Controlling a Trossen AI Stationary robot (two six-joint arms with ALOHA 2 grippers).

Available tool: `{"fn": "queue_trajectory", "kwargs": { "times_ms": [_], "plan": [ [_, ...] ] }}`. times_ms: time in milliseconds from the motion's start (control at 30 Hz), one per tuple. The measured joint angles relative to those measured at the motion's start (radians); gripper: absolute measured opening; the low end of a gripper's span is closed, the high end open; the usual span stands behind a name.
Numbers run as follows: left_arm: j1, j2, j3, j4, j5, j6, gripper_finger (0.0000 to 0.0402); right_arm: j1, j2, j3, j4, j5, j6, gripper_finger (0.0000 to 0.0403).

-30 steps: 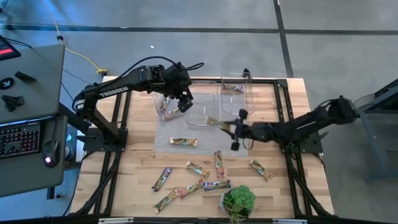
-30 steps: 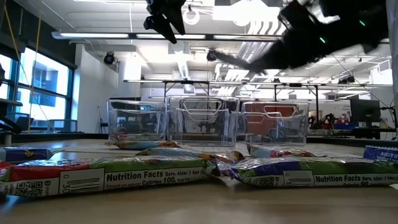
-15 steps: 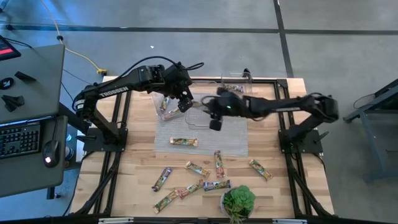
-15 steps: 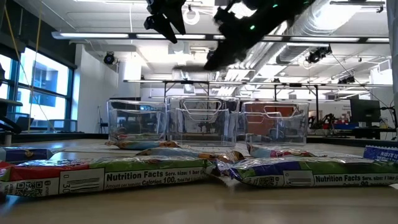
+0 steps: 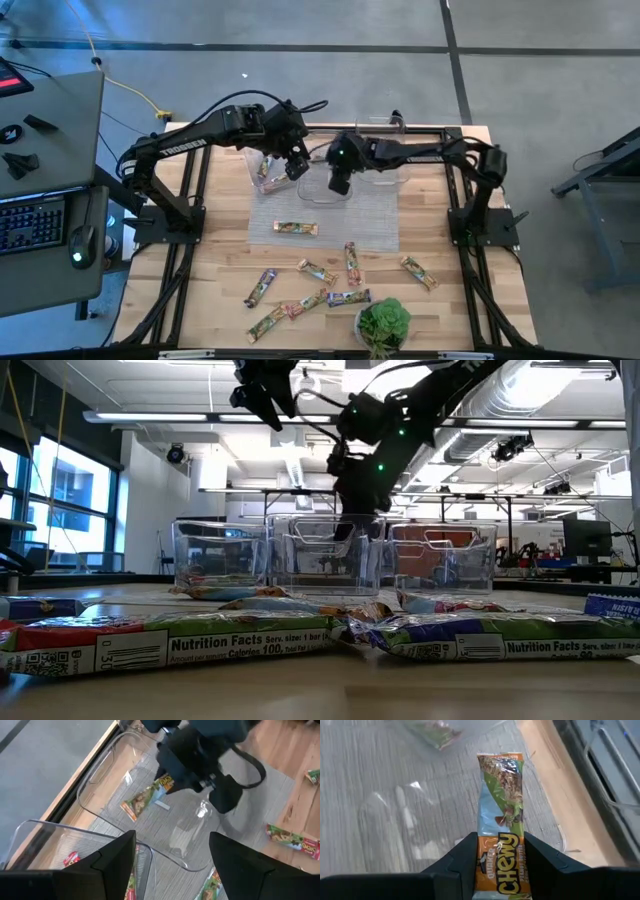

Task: Pick and place Granola Bars by type
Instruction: Put the orange granola bar into the middle transparent bin

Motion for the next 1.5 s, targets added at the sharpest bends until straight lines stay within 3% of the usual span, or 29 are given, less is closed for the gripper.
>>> {"fn": "queue_trajectory", "kwargs": {
  "times_ms": [267,600,967,1233,1500],
  "plan": [
    [-0.001,0.0,0.0,0.001,0.004,0.0,0.0248,0.009,0.048,-0.05,0.039,-0.036,0.044,0.0123],
    [-0.001,0.0,0.0,0.002,0.004,0.0,0.0248,0.034,0.097,-0.052,0.081,0.037,-0.01,0.0126],
    [-0.001,0.0,0.0,0.002,0.002,0.0,0.0248,0.044,0.096,-0.05,0.099,0.04,-0.041,0.0176],
    [0.0,0.0,0.0,0.0,0.018,-0.001,0.0248,0.116,-0.031,-0.007,0.039,0.087,-0.131,0.0171],
    [-0.028,-0.004,0.009,0.003,0.146,-0.04,0.0248,0.258,-0.218,0.047,-0.237,0.161,-0.124,0.0168]
  ]
}}
